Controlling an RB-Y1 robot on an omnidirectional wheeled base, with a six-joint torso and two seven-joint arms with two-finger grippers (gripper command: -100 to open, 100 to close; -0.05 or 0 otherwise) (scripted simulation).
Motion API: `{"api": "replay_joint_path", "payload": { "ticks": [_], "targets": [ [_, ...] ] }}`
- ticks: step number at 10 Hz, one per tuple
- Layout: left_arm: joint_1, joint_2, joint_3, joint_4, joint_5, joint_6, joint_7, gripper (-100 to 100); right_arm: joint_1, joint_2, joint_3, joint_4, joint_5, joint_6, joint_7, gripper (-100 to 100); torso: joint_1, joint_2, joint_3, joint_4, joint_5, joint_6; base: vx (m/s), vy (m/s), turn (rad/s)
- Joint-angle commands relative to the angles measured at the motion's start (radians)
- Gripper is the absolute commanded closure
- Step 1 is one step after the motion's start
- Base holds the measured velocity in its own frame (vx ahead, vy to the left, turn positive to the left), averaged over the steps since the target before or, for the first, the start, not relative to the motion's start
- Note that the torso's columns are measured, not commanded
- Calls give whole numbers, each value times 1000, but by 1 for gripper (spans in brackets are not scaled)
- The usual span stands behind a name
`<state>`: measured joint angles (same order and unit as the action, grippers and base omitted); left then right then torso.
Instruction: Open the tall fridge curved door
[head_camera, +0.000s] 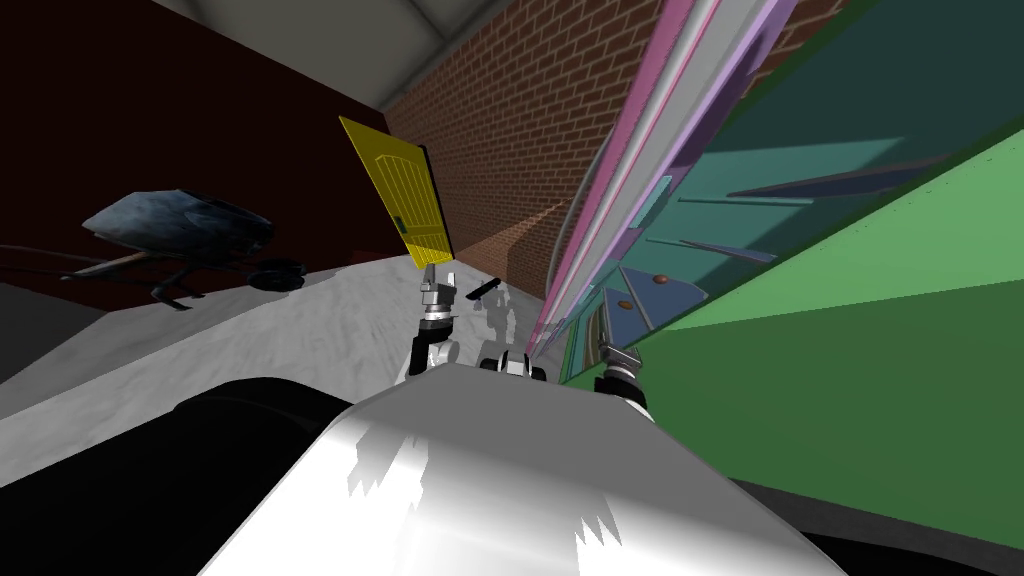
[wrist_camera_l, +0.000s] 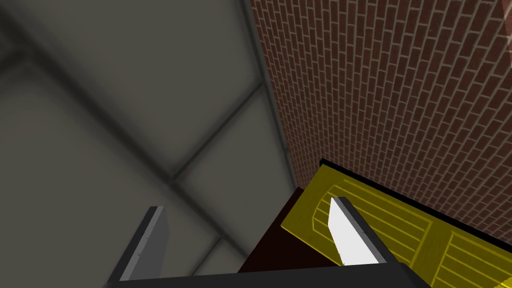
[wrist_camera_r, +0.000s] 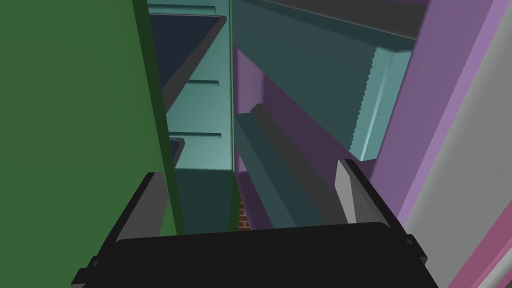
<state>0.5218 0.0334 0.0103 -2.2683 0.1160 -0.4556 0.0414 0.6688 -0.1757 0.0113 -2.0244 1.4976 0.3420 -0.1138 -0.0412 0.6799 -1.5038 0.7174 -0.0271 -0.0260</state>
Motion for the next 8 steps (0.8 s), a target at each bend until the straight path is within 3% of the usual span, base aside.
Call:
{"api": "replay_joint_path", "payload": {
  "ticks": [1,2,4,5,8],
  "targets": [
    [0,0,0,0,0,0,0,0,1,0,-4,36,86,16,-8,-100,0,0,1,0,0,0,24,24,57],
    [0,0,0,0,0,0,0,0,12,2,-16,50,120,52,-1,-100,0,-2,-1,1,2,1,37,52,123],
    [0,0,0,0,0,0,0,0,12,2,-16,50,162,52,-1,-100,0,-1,-1,3,4,-1,24,39,32],
    [0,0,0,0,0,0,0,0,23,5,-28,63,201,86,6,-100,1,1,0,4,5,-2,14,33,125],
    [0,0,0,0,0,0,0,0,35,8,-42,77,296,119,13,-100,3,6,2,7,9,-2,11,38,79]
  ]
}}
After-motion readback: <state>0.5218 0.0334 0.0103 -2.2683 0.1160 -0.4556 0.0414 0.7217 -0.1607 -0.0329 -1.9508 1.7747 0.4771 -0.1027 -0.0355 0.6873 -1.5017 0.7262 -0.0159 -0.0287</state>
